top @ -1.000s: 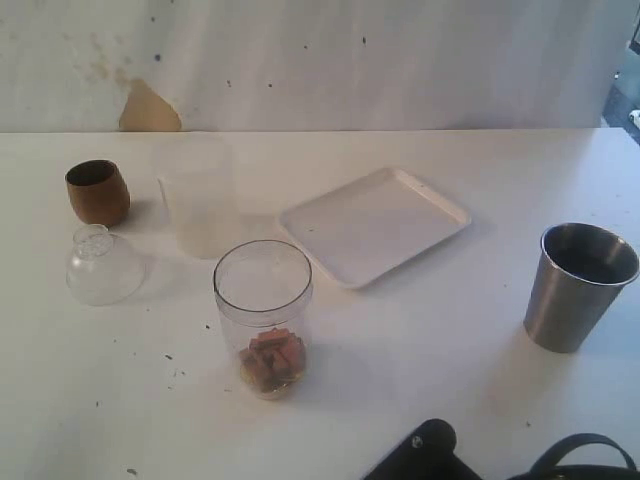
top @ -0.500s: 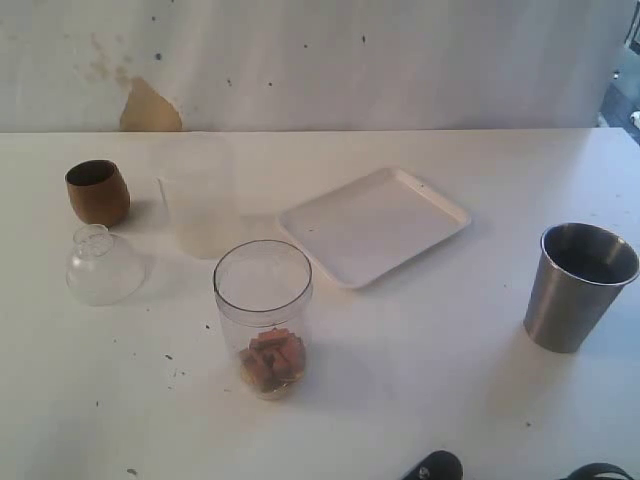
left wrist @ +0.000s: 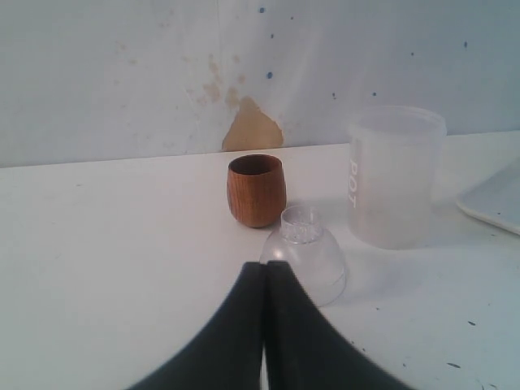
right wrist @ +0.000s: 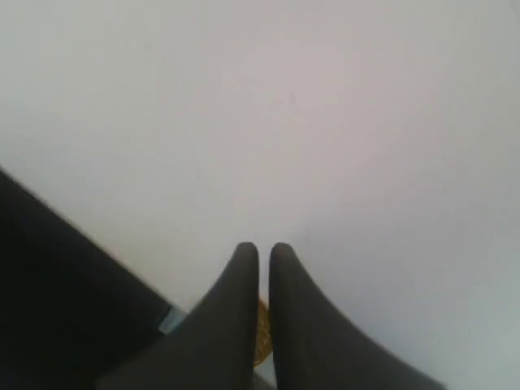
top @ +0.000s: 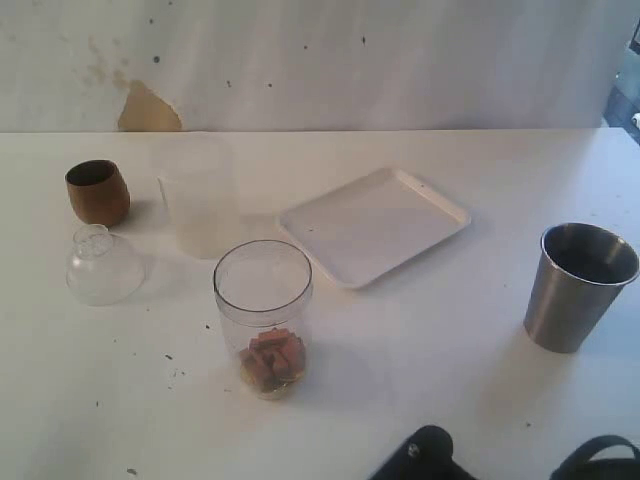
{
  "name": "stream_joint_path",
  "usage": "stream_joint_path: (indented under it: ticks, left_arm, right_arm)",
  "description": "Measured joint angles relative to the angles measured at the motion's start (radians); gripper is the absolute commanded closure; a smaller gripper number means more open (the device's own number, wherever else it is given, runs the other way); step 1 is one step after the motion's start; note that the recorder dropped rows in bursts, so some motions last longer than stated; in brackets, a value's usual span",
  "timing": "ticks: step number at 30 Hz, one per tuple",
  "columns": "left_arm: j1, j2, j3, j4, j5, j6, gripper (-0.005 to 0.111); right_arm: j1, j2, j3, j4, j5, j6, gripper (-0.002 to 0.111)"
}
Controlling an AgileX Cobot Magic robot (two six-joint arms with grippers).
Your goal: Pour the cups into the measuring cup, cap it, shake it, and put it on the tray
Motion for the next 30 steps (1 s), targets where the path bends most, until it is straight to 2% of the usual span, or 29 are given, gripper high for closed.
stream_joint_path:
  ticks: [1,3,6,8,12,16,20,25,30]
  left_arm:
    - [0.0,0.0,0.0,0.0,0.0,0.0,0.107]
    - [0.0,0.0,0.0,0.0,0.0,0.0,0.107]
    - [0.0,0.0,0.0,0.0,0.0,0.0,0.107]
    - [0.0,0.0,0.0,0.0,0.0,0.0,0.107]
    - [0.0,0.0,0.0,0.0,0.0,0.0,0.107]
    - [0.0,0.0,0.0,0.0,0.0,0.0,0.107]
    - [0.0,0.0,0.0,0.0,0.0,0.0,0.107]
    - [0.0,0.0,0.0,0.0,0.0,0.0,0.107]
    - [0.0,0.0,0.0,0.0,0.0,0.0,0.107]
  right_arm:
    - [0.0,-0.018,-0.013,0.0,0.018,-0.022,0.082]
    - [0.005,-0.057,-0.046,0.04,0.067,-0.114,0.072]
    - [0.053,-0.08,-0.075,0.147,0.134,-0.27,0.07]
    - [0.104,-0.072,-0.078,0.163,0.195,-0.296,0.07]
    - [0.193,-0.031,-0.079,0.06,0.328,-0.238,0.063]
    - [0.279,-0.002,-0.081,0.029,0.318,-0.207,0.057]
    - [0.352,0.039,-0.081,0.002,0.303,-0.159,0.057]
    - [0.436,0.118,-0.081,-0.131,0.307,-0.069,0.057]
    - [0.463,0.231,-0.083,-0.182,0.304,-0.038,0.057]
